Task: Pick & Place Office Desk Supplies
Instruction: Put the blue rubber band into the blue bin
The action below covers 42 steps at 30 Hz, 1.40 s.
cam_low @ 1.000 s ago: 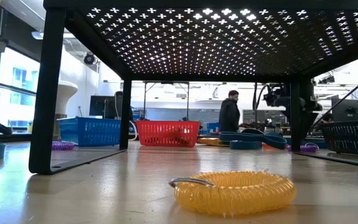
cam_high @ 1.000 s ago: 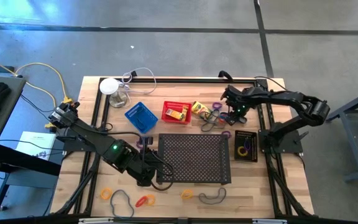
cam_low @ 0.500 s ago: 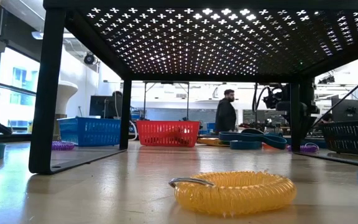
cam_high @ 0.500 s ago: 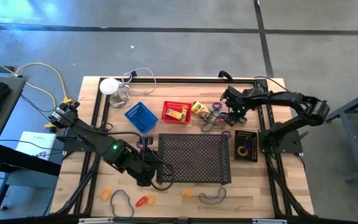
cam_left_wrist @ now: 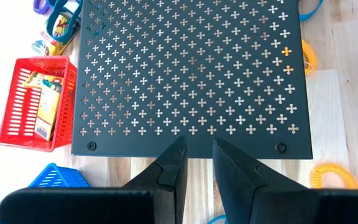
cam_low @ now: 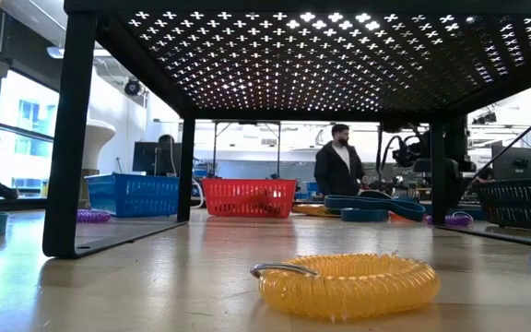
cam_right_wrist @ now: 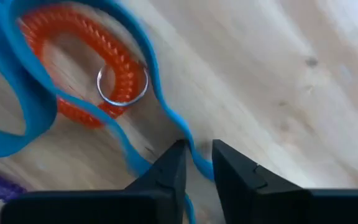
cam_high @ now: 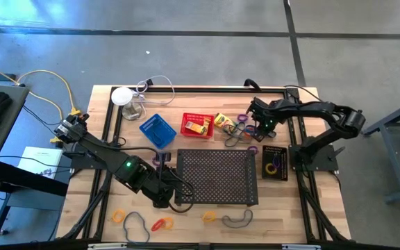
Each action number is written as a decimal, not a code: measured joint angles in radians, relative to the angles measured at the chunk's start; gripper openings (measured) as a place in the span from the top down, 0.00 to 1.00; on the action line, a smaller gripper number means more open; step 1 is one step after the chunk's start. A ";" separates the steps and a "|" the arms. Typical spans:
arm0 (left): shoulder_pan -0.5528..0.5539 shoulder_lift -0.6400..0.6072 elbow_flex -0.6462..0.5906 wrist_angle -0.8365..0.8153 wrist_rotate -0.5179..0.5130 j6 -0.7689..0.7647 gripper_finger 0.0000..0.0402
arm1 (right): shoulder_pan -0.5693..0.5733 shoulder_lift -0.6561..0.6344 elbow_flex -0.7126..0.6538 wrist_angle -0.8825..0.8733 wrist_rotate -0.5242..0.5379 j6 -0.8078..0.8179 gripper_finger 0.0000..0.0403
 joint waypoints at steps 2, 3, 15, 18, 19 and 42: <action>0.000 0.000 0.000 0.001 0.000 0.000 0.83 | 0.000 0.029 0.001 -0.005 0.000 -0.024 0.89; 0.000 0.000 -0.001 0.001 0.000 0.000 0.83 | 0.000 0.042 0.002 -0.008 0.004 -0.041 0.92; 0.007 0.000 -0.001 0.010 -0.014 0.044 0.83 | 0.078 -0.036 0.071 -0.152 0.139 -0.057 0.99; 0.015 0.000 -0.001 0.024 -0.056 0.055 0.83 | 0.120 -0.080 0.110 -0.238 0.223 -0.033 0.99; 0.020 0.000 -0.001 0.032 -0.059 0.070 0.83 | 0.136 -0.096 0.122 -0.279 0.263 -0.014 0.99; 0.247 0.000 -0.001 0.262 -0.214 0.256 0.83 | 0.956 -0.398 0.378 0.017 0.757 -0.011 0.99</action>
